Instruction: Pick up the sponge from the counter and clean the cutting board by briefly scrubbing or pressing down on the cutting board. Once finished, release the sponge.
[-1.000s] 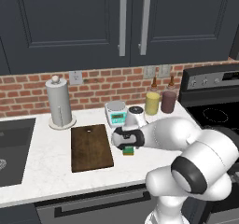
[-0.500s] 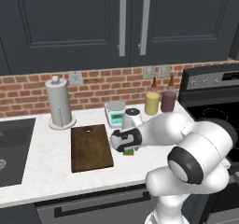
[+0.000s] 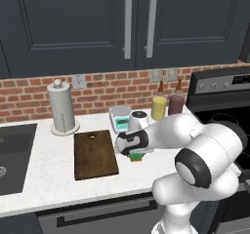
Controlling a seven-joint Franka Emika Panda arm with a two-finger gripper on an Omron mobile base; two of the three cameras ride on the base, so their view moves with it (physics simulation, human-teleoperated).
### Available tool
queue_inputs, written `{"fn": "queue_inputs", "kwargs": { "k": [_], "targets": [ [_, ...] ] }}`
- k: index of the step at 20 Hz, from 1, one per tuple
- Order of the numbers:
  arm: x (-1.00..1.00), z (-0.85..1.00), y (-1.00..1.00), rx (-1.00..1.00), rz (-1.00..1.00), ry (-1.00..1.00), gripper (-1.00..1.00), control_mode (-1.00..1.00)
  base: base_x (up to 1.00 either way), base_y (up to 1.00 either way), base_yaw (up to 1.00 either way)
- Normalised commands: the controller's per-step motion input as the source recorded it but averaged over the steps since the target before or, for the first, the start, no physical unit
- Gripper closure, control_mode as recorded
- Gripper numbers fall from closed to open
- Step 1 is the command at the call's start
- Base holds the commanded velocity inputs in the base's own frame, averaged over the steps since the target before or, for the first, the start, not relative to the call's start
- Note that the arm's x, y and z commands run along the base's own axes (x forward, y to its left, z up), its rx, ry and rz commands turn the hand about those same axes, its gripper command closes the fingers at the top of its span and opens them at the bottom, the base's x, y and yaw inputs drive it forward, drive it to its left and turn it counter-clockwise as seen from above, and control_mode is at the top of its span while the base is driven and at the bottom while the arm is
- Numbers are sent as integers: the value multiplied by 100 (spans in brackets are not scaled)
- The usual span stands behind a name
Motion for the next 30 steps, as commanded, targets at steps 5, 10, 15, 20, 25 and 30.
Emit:
{"fn": "queue_inputs", "kwargs": {
  "k": [5,10,15,20,25,30],
  "targets": [
    [-18,3,0,0,16,-2,100,-100,0,0,0],
    [-32,47,50,-19,53,-12,100,-100,0,0,0],
    [-14,53,48,0,58,-1,100,-100,0,0,0],
    [3,7,18,8,38,7,100,-100,0,0,0],
    [-6,-16,28,2,10,1,100,-100,0,0,0],
    [-18,-25,58,0,21,1,100,-100,0,0,0]
  ]
}}
